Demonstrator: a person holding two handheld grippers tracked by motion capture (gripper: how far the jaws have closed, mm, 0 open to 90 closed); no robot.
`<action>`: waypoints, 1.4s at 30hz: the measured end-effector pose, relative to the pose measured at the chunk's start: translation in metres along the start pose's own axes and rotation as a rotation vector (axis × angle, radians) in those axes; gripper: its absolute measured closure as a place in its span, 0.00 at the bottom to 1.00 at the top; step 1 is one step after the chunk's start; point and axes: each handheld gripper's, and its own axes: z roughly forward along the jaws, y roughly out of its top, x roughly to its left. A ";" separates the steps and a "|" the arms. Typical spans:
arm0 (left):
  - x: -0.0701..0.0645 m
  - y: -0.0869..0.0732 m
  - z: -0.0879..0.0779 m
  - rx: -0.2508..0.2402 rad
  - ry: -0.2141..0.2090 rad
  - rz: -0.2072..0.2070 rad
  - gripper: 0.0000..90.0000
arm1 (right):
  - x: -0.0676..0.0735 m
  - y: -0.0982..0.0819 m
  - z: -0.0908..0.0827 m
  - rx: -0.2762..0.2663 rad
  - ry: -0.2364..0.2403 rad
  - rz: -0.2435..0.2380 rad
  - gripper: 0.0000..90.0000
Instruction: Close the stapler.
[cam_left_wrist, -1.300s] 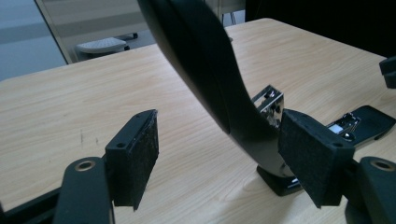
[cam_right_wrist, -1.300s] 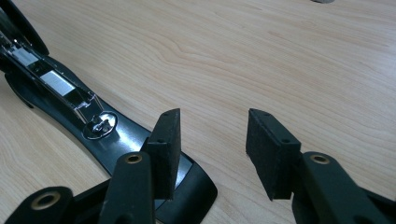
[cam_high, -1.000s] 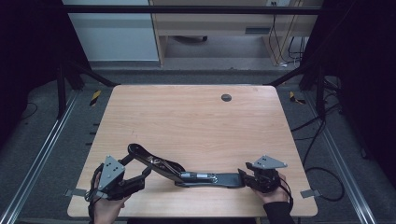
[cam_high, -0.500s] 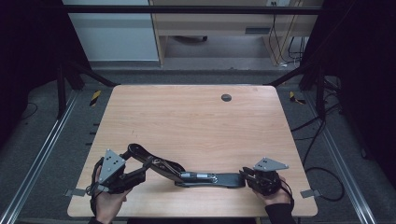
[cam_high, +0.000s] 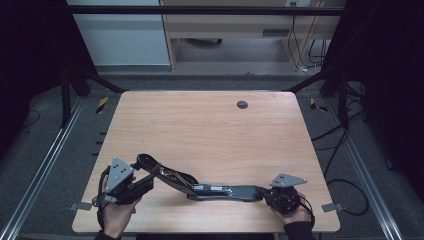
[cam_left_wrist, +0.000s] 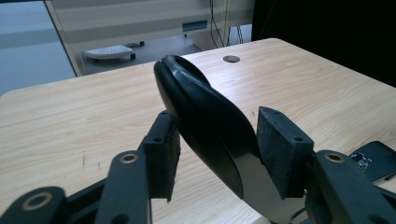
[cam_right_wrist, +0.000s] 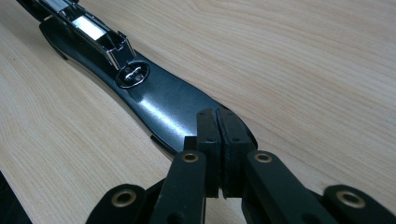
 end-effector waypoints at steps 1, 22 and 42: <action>0.000 0.000 0.000 0.001 0.000 0.000 0.56 | 0.001 0.000 0.001 0.009 0.004 0.021 0.99; -0.006 0.006 0.001 0.009 0.015 0.004 0.58 | 0.005 0.001 0.015 0.055 0.010 0.010 1.00; -0.020 0.015 0.004 0.004 0.016 0.048 0.59 | 0.007 0.001 0.018 0.038 0.013 -0.012 1.00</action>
